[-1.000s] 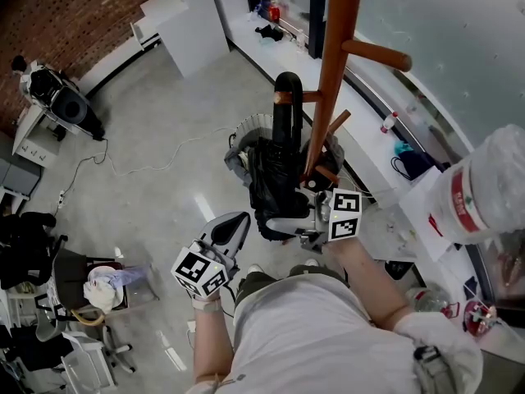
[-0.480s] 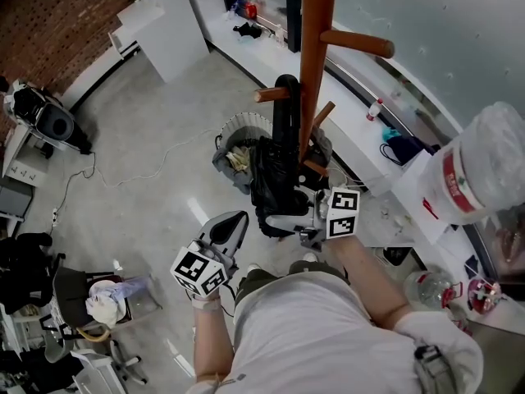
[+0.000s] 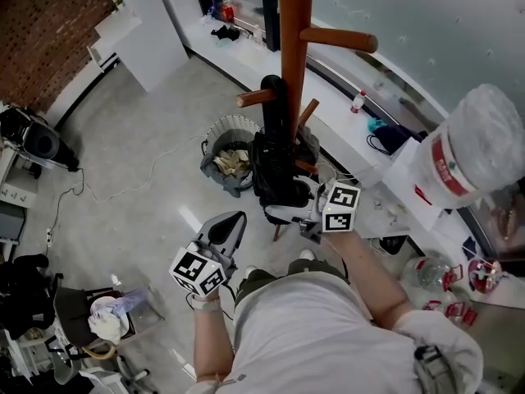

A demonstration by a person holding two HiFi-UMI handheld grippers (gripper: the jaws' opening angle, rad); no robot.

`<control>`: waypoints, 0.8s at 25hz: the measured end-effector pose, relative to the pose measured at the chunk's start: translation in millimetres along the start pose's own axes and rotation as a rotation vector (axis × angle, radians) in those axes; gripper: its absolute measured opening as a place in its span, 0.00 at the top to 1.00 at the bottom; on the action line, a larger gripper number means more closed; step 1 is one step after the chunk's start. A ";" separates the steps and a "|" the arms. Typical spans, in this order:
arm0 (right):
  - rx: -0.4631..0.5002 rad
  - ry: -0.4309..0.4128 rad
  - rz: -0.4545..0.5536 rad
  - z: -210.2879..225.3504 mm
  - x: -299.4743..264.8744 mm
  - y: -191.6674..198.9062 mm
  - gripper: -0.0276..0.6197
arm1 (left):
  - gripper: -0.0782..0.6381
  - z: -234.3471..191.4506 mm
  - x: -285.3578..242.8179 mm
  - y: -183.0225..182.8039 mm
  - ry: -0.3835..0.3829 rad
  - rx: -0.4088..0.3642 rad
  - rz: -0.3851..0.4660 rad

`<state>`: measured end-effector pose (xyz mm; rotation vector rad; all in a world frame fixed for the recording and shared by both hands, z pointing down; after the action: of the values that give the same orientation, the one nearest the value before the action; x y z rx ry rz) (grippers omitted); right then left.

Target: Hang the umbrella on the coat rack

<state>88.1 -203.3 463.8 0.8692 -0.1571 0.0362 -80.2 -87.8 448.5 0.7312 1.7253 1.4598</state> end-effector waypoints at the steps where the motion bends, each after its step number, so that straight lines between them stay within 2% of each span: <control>1: 0.009 0.018 0.008 1.6 2.0 -0.6 0.50 | 0.89 -0.8 -1.5 0.8 0.007 0.004 0.000; 9: 0.067 0.136 0.082 7.7 14.5 -0.6 0.48 | 0.89 -6.6 -11.7 12.1 0.067 0.038 -0.003; 20: 0.057 0.281 0.188 2.3 28.3 5.9 0.45 | 0.89 -8.5 -23.5 22.8 0.148 0.059 -0.016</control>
<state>115.2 -202.2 474.1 0.8949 0.0263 0.3378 -75.1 -107.3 475.7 0.6521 1.8891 1.4896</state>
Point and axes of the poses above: the fingertips, and each gripper's own axes: x backward along the fingers, z to its right, y out of its underside, the point moved 8 cm from there along x, backward along the fingers, and after that the axes turned 12 degrees about -x, right-handed, at the moved point
